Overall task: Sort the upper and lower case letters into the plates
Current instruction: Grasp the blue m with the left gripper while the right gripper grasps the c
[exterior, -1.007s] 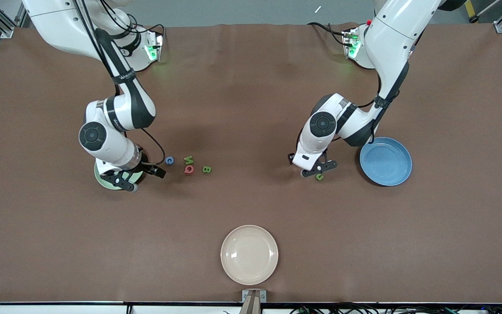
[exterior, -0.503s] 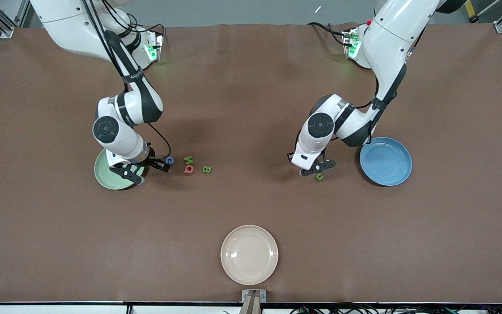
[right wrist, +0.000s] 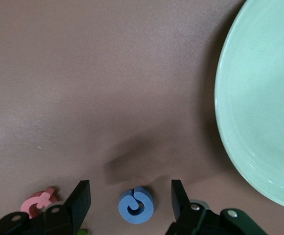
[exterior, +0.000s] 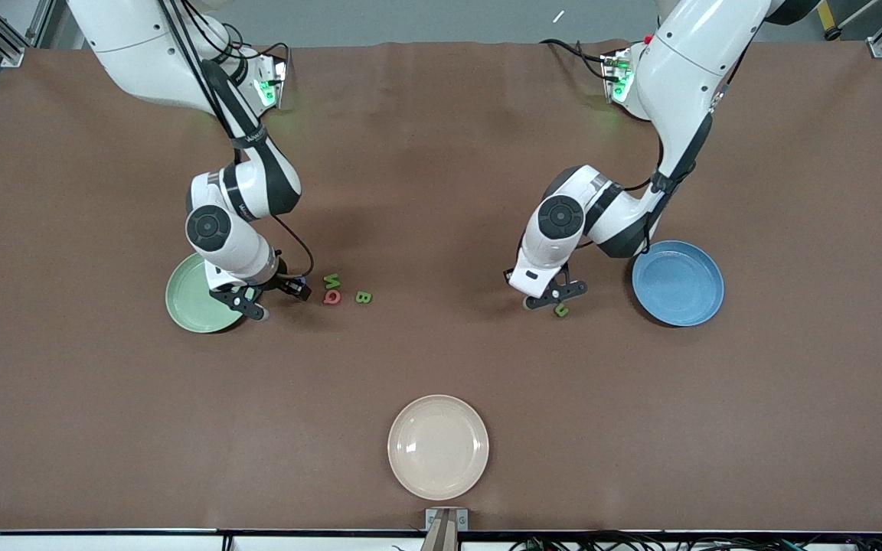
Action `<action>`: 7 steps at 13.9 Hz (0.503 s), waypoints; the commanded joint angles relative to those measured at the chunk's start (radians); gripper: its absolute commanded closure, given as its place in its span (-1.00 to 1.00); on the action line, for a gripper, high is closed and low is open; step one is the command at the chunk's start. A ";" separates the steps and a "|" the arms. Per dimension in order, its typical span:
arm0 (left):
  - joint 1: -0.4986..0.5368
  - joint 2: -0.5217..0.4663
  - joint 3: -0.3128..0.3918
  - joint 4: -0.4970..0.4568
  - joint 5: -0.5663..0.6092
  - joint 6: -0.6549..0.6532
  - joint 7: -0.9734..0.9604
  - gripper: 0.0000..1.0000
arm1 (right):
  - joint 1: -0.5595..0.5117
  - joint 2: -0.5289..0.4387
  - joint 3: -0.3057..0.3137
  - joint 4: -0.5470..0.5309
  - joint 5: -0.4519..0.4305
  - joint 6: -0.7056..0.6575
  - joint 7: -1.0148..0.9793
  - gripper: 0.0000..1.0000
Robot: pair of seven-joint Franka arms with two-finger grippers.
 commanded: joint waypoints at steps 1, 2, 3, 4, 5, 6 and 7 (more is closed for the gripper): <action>0.016 -0.067 0.000 -0.006 0.029 -0.023 -0.020 0.89 | 0.008 -0.010 -0.006 -0.027 0.002 0.018 0.018 -0.41; 0.023 -0.093 0.000 0.000 0.029 -0.072 -0.008 0.90 | 0.008 -0.010 -0.006 -0.028 0.002 0.018 0.018 -0.37; 0.043 -0.126 0.000 0.004 0.029 -0.128 0.024 0.90 | 0.008 -0.008 -0.006 -0.028 0.002 0.018 0.018 -0.35; 0.069 -0.158 -0.001 0.005 0.029 -0.165 0.075 0.90 | 0.008 -0.008 -0.006 -0.028 0.002 0.018 0.020 -0.35; 0.104 -0.191 -0.006 -0.005 0.026 -0.193 0.141 0.90 | 0.008 -0.001 -0.004 -0.033 0.002 0.019 0.021 -0.34; 0.140 -0.222 -0.013 -0.020 0.026 -0.219 0.193 0.90 | 0.009 0.001 -0.006 -0.034 0.002 0.021 0.024 -0.34; 0.184 -0.254 -0.026 -0.052 0.026 -0.228 0.251 0.90 | 0.015 0.001 -0.006 -0.036 0.002 0.021 0.024 -0.34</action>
